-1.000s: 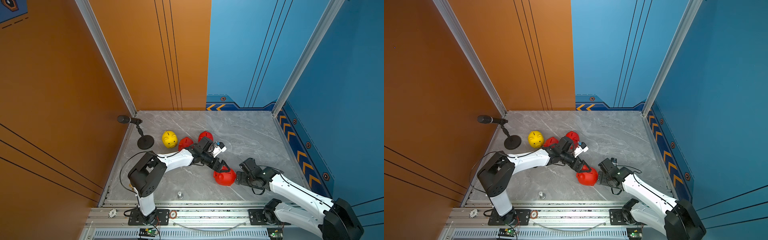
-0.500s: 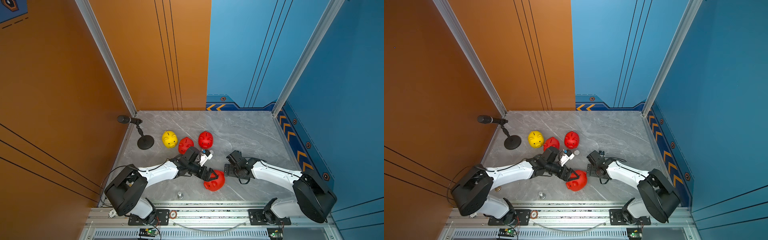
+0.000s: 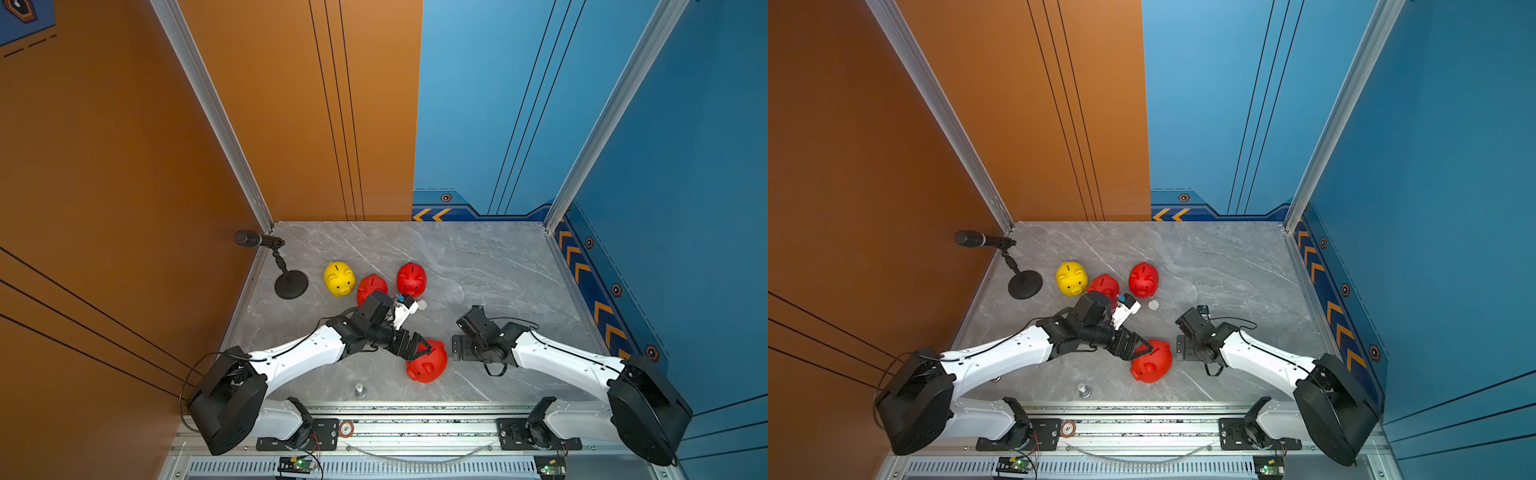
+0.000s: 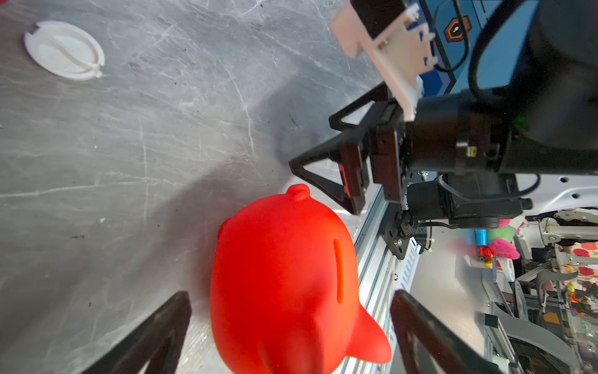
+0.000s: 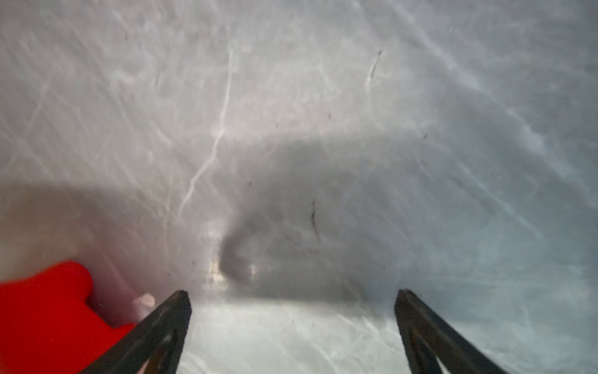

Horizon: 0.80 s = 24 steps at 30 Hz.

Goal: Open piggy banks
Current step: Adjust the piggy bank at the center of the board.

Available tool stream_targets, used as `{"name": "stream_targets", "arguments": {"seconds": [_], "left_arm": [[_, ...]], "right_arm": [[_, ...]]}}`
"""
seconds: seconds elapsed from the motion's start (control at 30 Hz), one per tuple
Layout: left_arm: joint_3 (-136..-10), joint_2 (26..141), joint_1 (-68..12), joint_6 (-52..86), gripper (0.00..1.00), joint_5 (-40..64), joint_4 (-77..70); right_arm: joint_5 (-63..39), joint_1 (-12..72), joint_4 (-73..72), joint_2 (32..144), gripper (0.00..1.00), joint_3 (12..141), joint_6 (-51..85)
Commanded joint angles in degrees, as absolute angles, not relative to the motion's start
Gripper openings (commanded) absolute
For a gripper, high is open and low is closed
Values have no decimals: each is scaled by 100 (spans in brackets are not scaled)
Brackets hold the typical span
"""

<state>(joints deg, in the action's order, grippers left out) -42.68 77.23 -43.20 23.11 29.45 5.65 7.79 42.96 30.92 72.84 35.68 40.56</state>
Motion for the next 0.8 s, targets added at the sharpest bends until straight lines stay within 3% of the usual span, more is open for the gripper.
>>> {"name": "stream_targets", "arguments": {"seconds": [0.0,0.27,0.77], "left_arm": [[-4455,7674,-4401,2036,98,2695,1228],[-4617,7526,-4597,1954,98,2365,1786],[-4731,7263,-4630,2210,98,1473,2319]], "right_arm": [[958,4637,3635,7076,100,3414,4248],[870,5220,3275,7169,100,3420,4735],[654,4945,2314,8262,100,4131,4105]]}}
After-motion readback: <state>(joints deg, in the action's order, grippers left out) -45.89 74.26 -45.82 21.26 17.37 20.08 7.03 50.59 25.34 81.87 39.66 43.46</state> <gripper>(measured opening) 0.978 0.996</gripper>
